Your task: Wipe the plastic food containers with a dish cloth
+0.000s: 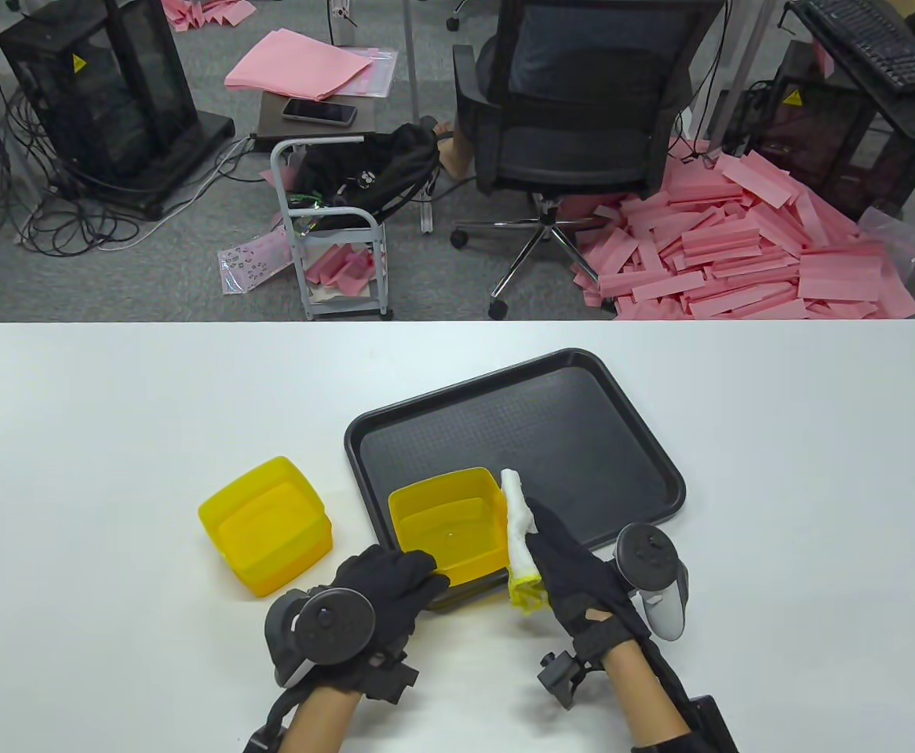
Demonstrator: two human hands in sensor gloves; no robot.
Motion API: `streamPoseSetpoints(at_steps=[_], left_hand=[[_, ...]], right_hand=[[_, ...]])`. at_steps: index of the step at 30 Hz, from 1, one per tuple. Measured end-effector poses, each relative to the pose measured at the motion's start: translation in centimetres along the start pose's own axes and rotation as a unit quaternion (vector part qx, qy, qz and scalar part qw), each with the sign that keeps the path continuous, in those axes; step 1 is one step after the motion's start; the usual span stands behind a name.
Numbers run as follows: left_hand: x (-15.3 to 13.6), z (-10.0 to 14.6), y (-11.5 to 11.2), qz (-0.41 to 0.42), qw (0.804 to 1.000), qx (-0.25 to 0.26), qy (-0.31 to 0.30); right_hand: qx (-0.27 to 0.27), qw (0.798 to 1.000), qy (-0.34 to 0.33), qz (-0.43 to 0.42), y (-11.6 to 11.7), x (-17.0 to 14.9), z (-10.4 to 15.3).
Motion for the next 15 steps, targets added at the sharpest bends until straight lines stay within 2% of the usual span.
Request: streamPoseSetpoints(at_steps=[15], left_hand=[[3.3,0.3,-0.7,0.082,0.991,-0.034,-0.099]], right_hand=[[-0.035,0.990,-0.041,-0.129,-3.4,-1.2,0.9]])
Point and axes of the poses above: the tracker on the back of each hand, its own x axis roughly to the thumb side, its own z axis roughly from the fingertips to the wrist, y = z × x, the point moved 1 cm from there along -z, roughly from the wrist to the fingertips, and after that the axes turned 2 degrees about x, right-handed, at the moved point
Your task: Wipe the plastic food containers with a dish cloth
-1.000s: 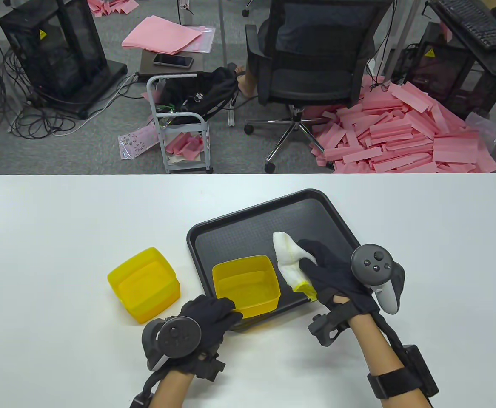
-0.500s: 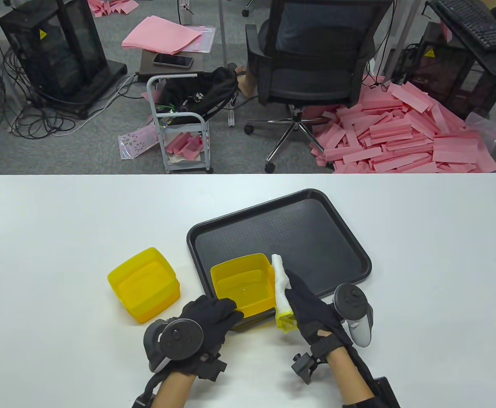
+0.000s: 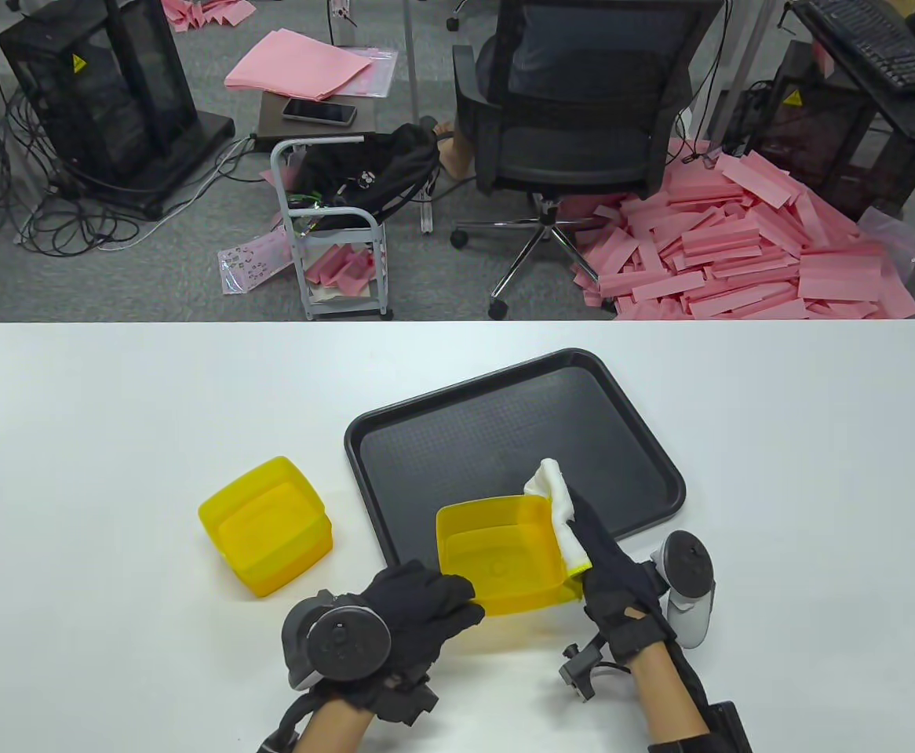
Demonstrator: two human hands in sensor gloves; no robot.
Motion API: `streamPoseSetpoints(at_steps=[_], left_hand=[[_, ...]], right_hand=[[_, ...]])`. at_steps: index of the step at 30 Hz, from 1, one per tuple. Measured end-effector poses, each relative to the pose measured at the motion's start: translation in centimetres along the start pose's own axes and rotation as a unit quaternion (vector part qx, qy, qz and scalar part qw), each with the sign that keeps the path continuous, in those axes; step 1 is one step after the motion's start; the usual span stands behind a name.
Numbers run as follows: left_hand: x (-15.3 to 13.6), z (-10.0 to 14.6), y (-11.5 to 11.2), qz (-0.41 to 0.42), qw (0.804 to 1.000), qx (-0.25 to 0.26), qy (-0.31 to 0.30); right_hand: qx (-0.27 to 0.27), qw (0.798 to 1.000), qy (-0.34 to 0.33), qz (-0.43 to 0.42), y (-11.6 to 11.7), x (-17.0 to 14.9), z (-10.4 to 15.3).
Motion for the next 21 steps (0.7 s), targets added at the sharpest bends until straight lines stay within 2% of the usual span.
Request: streamPoseSetpoints(at_steps=[5,12,15,18,21], left_hand=[[0.5,0.0,-0.2,0.031,0.999,-0.009,-0.022],[1.0,-0.1,-0.3,0.075,0.996,-0.030,-0.046],[1.3,-0.1,-0.3,0.090,0.994,-0.039,-0.056],[2.0,-0.1,-0.6,0.117,0.989,-0.052,-0.070],[2.7,-0.1,-0.7,0.134,0.986,-0.059,-0.086]], right_hand=[[0.020,0.998,-0.005,-0.052,-0.7,-0.1,0.0],[0.094,0.986,0.014,-0.139,-0.8,-0.9,-0.1],[0.139,0.975,0.022,-0.172,-0.5,-1.3,-0.2],[0.204,0.953,0.038,-0.220,0.2,-1.7,-0.2],[0.234,0.941,0.041,-0.242,0.7,-1.7,-0.1]])
Point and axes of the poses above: the tracker on the back of each hand, its own x axis roughly to the thumb side, its own z axis roughly from the fingertips to the wrist, y = z × x, the point moved 1 cm from there along -z, roughly from the wrist to the fingertips, and after that the axes turned 2 degrees about x, right-handed, at the moved point
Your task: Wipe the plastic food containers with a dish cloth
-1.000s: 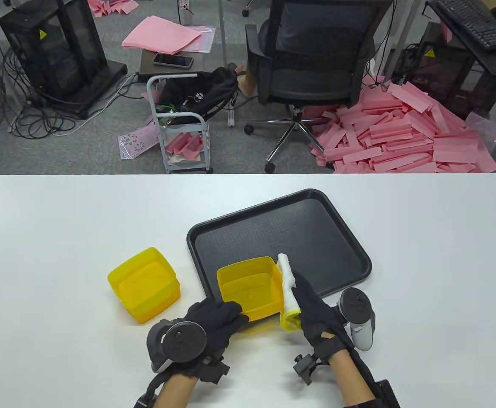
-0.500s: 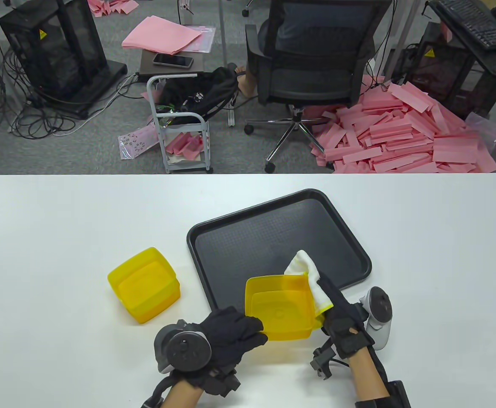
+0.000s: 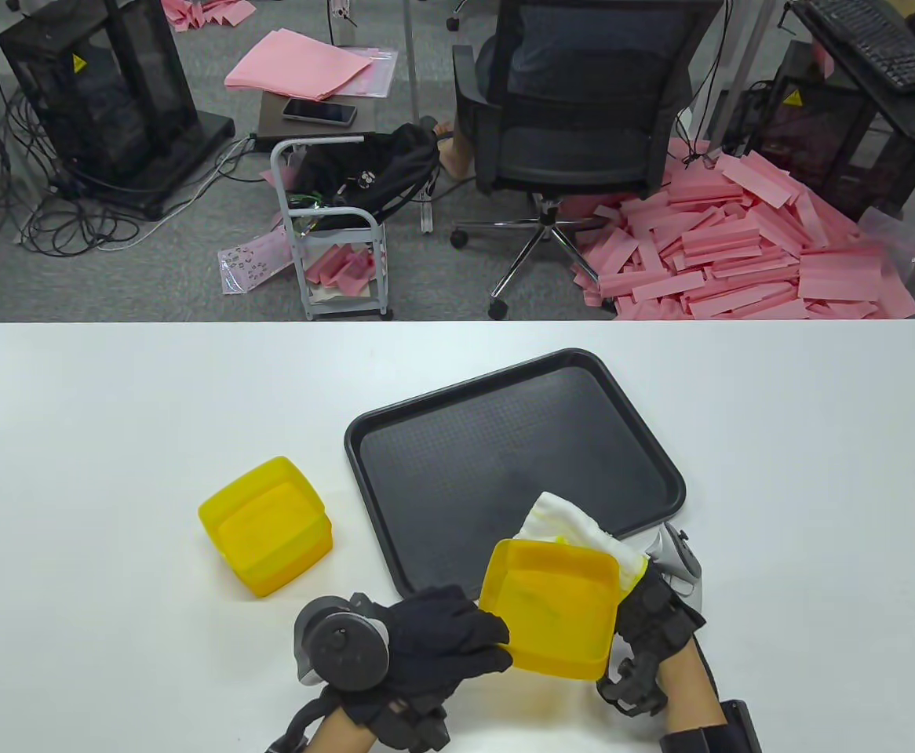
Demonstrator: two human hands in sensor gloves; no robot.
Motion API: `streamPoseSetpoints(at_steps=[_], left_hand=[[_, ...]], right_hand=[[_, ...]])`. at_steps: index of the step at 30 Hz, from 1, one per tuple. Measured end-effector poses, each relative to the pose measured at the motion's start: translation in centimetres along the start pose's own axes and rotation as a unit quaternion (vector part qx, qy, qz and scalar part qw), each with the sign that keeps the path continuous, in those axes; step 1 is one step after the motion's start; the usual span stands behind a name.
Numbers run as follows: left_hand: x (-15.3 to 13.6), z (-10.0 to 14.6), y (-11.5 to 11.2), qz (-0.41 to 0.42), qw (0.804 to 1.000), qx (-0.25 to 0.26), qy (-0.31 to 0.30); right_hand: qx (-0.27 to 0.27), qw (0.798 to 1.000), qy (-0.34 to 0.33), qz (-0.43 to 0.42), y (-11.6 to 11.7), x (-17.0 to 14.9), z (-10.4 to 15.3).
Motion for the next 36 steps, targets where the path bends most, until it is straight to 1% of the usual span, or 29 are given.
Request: streamPoseSetpoints(at_steps=[4,9,12,15,17,19,22,25,26,27,29,32,36], left_hand=[[0.8,-0.2,-0.7,0.023,1.000,-0.011,-0.016],[0.8,-0.3,-0.7,0.045,0.999,0.000,-0.019],[0.4,-0.3,-0.5,0.051,0.999,0.012,-0.015],[0.4,-0.2,-0.2,0.047,0.998,0.037,-0.018],[0.3,-0.1,0.2,0.031,0.998,0.051,-0.013],[0.0,0.0,0.5,0.014,0.997,0.072,-0.009],[-0.6,0.2,1.1,-0.028,0.995,0.091,0.011],[-1.5,0.4,1.4,-0.054,0.993,0.099,0.036],[-1.6,0.4,1.5,-0.063,0.992,0.105,0.036],[-1.8,0.5,1.7,-0.075,0.990,0.113,0.040],[-2.3,0.7,2.1,-0.100,0.985,0.124,0.058],[-3.2,1.0,2.4,-0.088,0.985,0.126,0.076],[-2.9,0.9,1.8,-0.086,0.987,0.119,0.065]], right_hand=[[0.042,0.999,0.013,-0.010,1.3,-0.7,-0.7],[0.076,0.991,0.005,-0.109,3.4,-2.2,-1.9],[0.103,0.979,0.004,-0.176,4.9,-3.2,-2.6],[0.118,0.969,0.014,-0.218,6.1,-4.2,-3.2],[0.110,0.965,0.014,-0.238,6.5,-4.8,-3.3],[0.099,0.967,0.016,-0.235,6.7,-4.9,-3.4],[0.079,0.976,0.023,-0.199,6.2,-5.1,-3.4],[0.048,0.981,0.027,-0.186,5.6,-5.3,-3.5],[0.045,0.981,0.027,-0.185,5.5,-5.3,-3.5],[0.045,0.982,0.021,-0.182,5.3,-5.2,-3.5],[0.023,0.985,0.010,-0.173,4.8,-5.0,-3.3],[-0.002,0.983,-0.017,-0.182,4.2,-4.4,-3.2],[-0.030,0.984,-0.027,-0.171,4.1,-4.7,-3.5]])
Point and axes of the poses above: the tracker on the back of each hand, its own x axis roughly to the thumb side, its own z axis roughly from the fingertips to the wrist, y = z × x, the point moved 1 cm from there along -z, roughly from the wrist to the fingertips, and after that the axes turned 2 degrees about x, right-handed, at the moved point
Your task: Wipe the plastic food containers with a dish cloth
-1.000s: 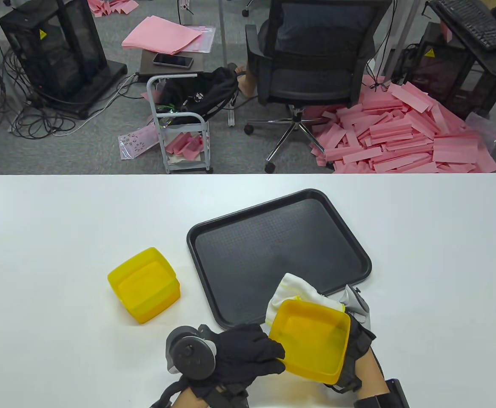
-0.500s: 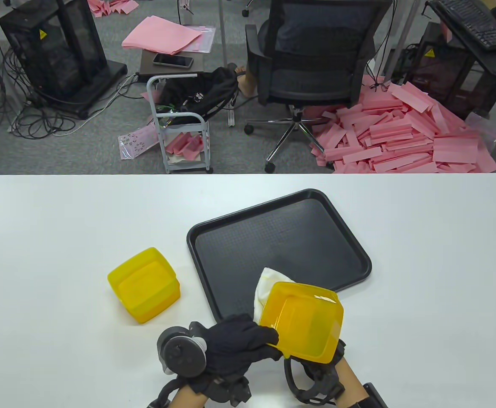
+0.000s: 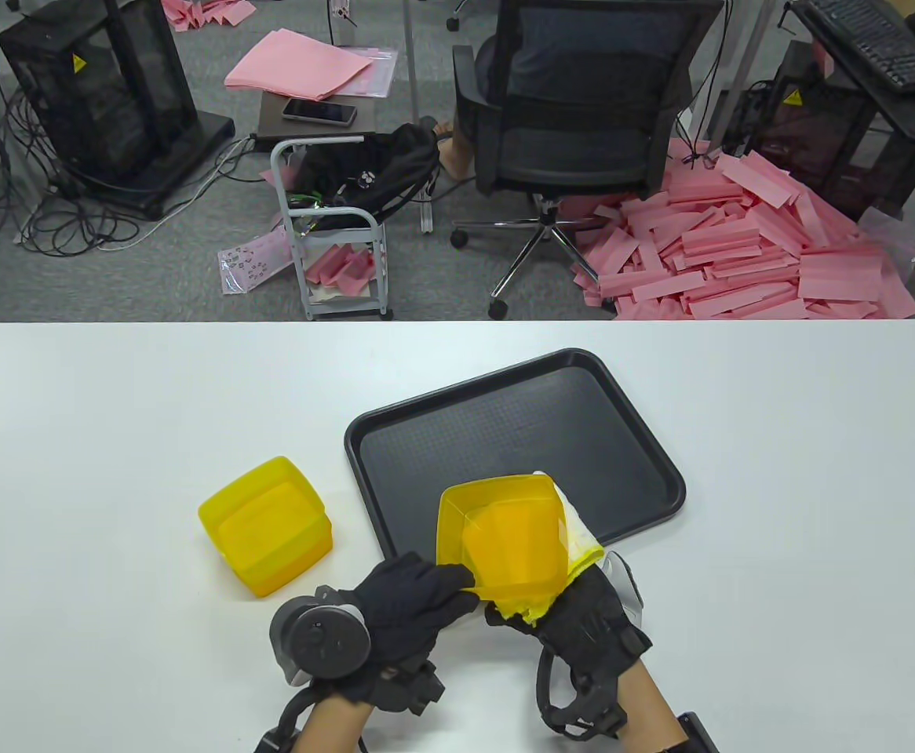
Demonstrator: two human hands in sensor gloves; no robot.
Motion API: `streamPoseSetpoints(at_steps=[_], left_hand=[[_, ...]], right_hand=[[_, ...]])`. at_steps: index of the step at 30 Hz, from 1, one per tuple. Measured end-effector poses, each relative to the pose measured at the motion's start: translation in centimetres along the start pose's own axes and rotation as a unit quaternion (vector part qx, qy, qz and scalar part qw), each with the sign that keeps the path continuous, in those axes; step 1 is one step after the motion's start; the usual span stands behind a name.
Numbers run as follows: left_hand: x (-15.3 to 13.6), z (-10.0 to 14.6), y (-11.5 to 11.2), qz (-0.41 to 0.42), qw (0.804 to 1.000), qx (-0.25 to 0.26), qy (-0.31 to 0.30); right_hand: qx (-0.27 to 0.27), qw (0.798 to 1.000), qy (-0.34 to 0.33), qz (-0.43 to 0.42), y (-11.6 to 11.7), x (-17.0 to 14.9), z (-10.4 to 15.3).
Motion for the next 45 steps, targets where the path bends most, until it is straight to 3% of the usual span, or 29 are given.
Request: streamPoseSetpoints(at_steps=[5,11,16,19,21,24,27,30,31,32,34,35,41,43,45], left_hand=[[0.5,-0.2,-0.7,-0.013,1.000,-0.006,-0.007],[-1.1,-0.2,0.5,-0.022,0.999,0.017,0.034],[-2.5,0.1,1.5,-0.021,0.997,0.034,0.065],[-3.0,0.2,1.9,-0.025,0.996,0.040,0.081],[-3.3,0.2,1.9,-0.035,0.995,0.038,0.087],[-3.4,0.2,1.4,-0.047,0.994,0.024,0.095],[-3.5,0.2,1.0,-0.061,0.992,0.014,0.106],[-3.4,0.2,1.0,-0.058,0.991,0.013,0.118],[-3.3,0.1,0.9,-0.055,0.991,0.012,0.121],[-3.1,0.1,0.9,-0.053,0.990,0.010,0.129],[-2.9,0.1,0.7,-0.048,0.991,0.010,0.125],[-2.8,0.1,0.7,-0.043,0.990,0.009,0.131],[-2.7,0.3,0.3,-0.018,0.989,-0.007,0.145],[-2.7,0.3,0.3,-0.012,0.989,-0.005,0.148],[-2.7,0.3,0.1,-0.010,0.988,-0.012,0.151]], right_hand=[[-0.013,0.999,0.031,0.013,0.1,-0.7,-0.1],[-0.017,0.995,0.068,0.063,-0.1,-0.3,-0.8],[-0.049,0.992,0.037,0.110,-0.3,0.9,-0.6],[-0.120,0.975,-0.008,0.188,-0.6,2.7,0.1],[-0.187,0.946,-0.050,0.260,0.3,4.3,2.9],[-0.248,0.879,-0.107,0.394,1.2,5.7,4.1],[-0.264,0.781,-0.149,0.545,2.8,6.0,4.1],[-0.275,0.688,-0.204,0.640,4.7,5.9,3.9],[-0.266,0.662,-0.214,0.667,5.2,5.8,3.8],[-0.252,0.619,-0.225,0.709,6.0,5.7,3.6],[-0.235,0.557,-0.239,0.760,7.0,5.4,3.4],[-0.221,0.537,-0.243,0.777,7.6,5.2,3.1],[-0.192,0.482,-0.247,0.818,8.6,4.3,2.6],[-0.211,0.479,-0.251,0.814,8.2,4.9,2.7],[-0.243,0.495,-0.248,0.797,7.5,5.8,2.9]])
Point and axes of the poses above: the tracker on the back of each hand, its own x axis roughly to the thumb side, its own z axis roughly from the fingertips to the wrist, y = z × x, the point moved 1 cm from there along -z, roughly from the wrist to the fingertips, and after that the axes turned 2 degrees about x, right-handed, at the moved point
